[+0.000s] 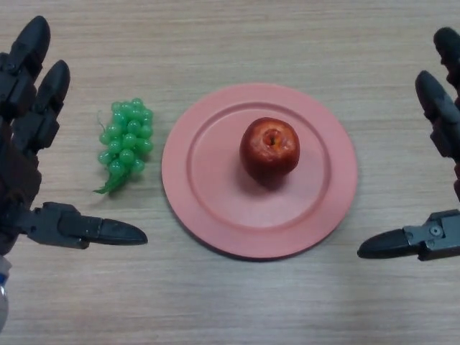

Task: Pick up the red apple and place it on the plate

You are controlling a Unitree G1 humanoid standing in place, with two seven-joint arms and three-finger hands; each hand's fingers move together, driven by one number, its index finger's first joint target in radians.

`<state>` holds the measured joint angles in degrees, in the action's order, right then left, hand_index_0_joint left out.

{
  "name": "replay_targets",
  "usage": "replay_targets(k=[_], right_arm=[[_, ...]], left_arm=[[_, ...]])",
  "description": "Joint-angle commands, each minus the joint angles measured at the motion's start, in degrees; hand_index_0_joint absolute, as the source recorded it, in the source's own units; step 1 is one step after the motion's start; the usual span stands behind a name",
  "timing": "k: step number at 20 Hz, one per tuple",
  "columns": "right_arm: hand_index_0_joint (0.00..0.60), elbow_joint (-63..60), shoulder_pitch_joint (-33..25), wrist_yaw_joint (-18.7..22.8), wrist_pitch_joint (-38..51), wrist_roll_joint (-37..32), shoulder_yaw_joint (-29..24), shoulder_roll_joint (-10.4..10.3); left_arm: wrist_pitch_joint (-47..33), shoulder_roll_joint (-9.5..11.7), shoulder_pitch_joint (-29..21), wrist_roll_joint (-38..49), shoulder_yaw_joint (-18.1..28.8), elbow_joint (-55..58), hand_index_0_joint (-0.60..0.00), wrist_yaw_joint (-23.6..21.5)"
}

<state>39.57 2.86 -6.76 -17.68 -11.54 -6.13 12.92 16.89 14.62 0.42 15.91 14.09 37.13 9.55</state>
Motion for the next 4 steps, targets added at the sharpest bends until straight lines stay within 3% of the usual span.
replay_targets(k=[1,4], right_arm=[[0.000,5.2,-0.1,-0.2,7.6,-3.0,-4.0,0.5],[0.000,6.2,0.6,-0.2,7.6,-2.7,-4.3,0.3]], left_arm=[[-8.1,2.3,-1.7,-2.3,2.3,2.3,0.000,-0.4],[-8.4,1.9,-1.4,-2.7,1.5,2.5,0.000,-0.1]])
